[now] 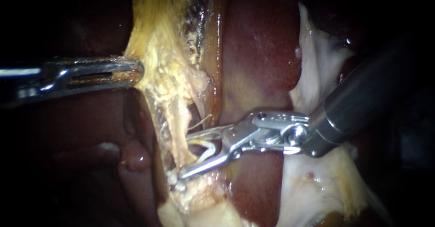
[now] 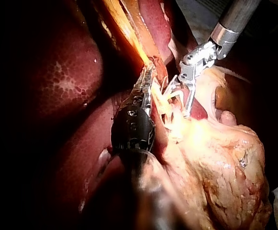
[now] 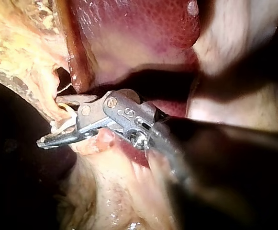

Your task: Clipping second clip left tube

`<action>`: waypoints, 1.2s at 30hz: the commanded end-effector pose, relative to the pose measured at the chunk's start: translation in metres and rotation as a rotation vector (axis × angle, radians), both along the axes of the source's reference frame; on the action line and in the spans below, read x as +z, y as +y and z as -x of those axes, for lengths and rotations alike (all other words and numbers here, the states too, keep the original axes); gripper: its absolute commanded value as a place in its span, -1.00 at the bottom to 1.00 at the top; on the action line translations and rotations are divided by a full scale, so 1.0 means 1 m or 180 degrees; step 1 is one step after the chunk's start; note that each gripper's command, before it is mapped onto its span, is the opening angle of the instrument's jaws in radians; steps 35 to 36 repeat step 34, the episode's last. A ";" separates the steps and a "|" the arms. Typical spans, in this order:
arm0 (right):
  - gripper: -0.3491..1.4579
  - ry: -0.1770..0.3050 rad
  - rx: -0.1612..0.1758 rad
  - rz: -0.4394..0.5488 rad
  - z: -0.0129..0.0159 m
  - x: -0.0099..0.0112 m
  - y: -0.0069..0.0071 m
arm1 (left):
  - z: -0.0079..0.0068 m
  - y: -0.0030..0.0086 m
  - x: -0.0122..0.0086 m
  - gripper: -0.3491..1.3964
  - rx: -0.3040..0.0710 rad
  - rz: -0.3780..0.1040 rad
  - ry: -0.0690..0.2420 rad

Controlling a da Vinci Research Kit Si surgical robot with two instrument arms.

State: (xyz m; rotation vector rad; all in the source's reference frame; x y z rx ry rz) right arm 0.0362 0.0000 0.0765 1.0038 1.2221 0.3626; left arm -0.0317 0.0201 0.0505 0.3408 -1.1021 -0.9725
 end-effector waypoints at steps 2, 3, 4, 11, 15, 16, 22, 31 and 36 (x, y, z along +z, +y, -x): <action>-0.05 0.0002 -0.0021 -0.0007 -0.0003 0.0001 -0.0001 | 0.0001 0.0000 0.0001 -1.00 -0.0001 0.0000 0.0001; -0.06 0.0007 -0.0029 -0.0004 -0.0004 0.0002 -0.0002 | 0.0001 0.0000 0.0001 -1.00 -0.0001 0.0000 0.0001; -0.06 0.0007 -0.0031 -0.0001 -0.0006 0.0003 -0.0003 | 0.0001 0.0000 0.0001 -1.00 -0.0002 0.0001 0.0001; -0.12 -0.0002 -0.0046 -0.0023 -0.0013 0.0005 -0.0009 | 0.0003 -0.0001 0.0002 -1.00 -0.0004 0.0004 0.0003; -0.17 0.0022 -0.0070 -0.0084 -0.0013 0.0004 -0.0010 | 0.0003 -0.0001 0.0002 -1.00 -0.0004 0.0004 0.0003; -0.21 0.0026 -0.0073 -0.0104 -0.0013 0.0004 -0.0010 | 0.0003 -0.0001 0.0002 -1.00 -0.0004 0.0004 0.0003; -1.00 0.0036 -0.0059 -0.0094 -0.0007 0.0007 -0.0006 | 0.0003 -0.0001 0.0002 -1.00 -0.0004 0.0004 0.0003; -1.00 0.0021 -0.0048 -0.0106 -0.0006 0.0012 -0.0005 | 0.0003 -0.0001 0.0003 -1.00 -0.0002 0.0004 0.0002; -1.00 0.0021 -0.0048 -0.0105 -0.0006 0.0013 -0.0005 | 0.0003 0.0000 0.0004 -1.00 -0.0001 0.0004 0.0001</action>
